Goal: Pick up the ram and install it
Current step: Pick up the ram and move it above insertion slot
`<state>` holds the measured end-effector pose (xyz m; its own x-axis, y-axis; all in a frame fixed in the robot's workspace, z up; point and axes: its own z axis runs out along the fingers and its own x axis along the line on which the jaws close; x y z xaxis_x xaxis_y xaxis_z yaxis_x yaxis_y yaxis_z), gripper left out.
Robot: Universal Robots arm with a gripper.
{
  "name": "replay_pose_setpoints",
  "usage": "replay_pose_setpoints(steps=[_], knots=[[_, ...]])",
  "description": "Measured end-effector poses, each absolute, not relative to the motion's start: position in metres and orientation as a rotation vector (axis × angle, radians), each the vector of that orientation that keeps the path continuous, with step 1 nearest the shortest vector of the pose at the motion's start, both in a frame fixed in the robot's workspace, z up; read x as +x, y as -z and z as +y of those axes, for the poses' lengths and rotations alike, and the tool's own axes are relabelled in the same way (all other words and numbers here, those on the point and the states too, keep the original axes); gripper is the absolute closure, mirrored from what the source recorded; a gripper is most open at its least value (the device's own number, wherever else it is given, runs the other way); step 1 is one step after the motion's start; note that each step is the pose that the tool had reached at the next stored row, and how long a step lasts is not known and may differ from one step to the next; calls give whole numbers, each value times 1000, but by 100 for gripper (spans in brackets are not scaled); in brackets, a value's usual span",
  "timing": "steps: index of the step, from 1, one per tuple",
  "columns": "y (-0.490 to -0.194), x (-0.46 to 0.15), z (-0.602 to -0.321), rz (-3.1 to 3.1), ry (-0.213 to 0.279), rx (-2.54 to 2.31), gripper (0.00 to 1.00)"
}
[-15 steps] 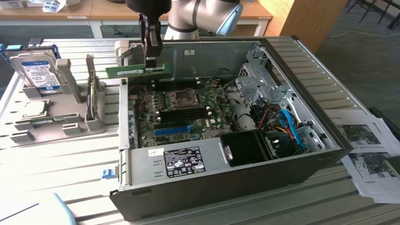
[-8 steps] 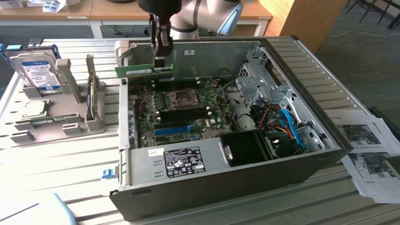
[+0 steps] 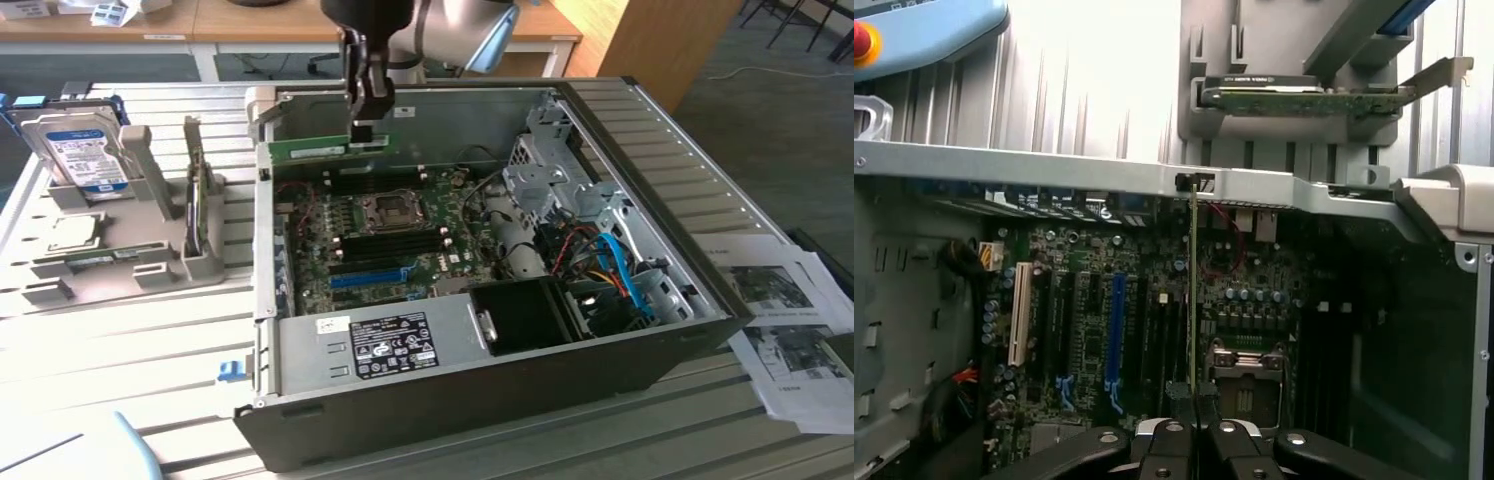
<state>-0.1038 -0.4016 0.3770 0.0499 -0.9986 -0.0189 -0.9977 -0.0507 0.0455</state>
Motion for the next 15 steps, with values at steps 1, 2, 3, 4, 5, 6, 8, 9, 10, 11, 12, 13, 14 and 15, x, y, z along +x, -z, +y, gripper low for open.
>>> replay_pose_setpoints(steps=[1,2,3,4,5,6,8,9,10,11,12,13,14,15], knots=[[-377,-101,-402,-2151,70,2262,89],[-377,-99,-402,-2150,70,2262,89],[-377,-96,-402,-2150,70,2262,89],[-377,-93,-402,-2150,70,2262,89],[-377,-91,-402,-2151,70,2262,89],[-377,-88,-402,-2151,70,2261,89],[-377,-83,-402,-2150,70,2262,89],[-377,-80,-402,-2150,70,2262,89],[-377,-77,-402,-2150,70,2262,89],[-377,-74,-402,-2150,70,2262,89],[-377,-72,-402,-2151,70,2262,89],[-377,-68,-402,-2150,70,2262,89],[-377,-66,-402,-2150,70,2262,89],[-377,-63,-402,-2151,70,2262,89]])
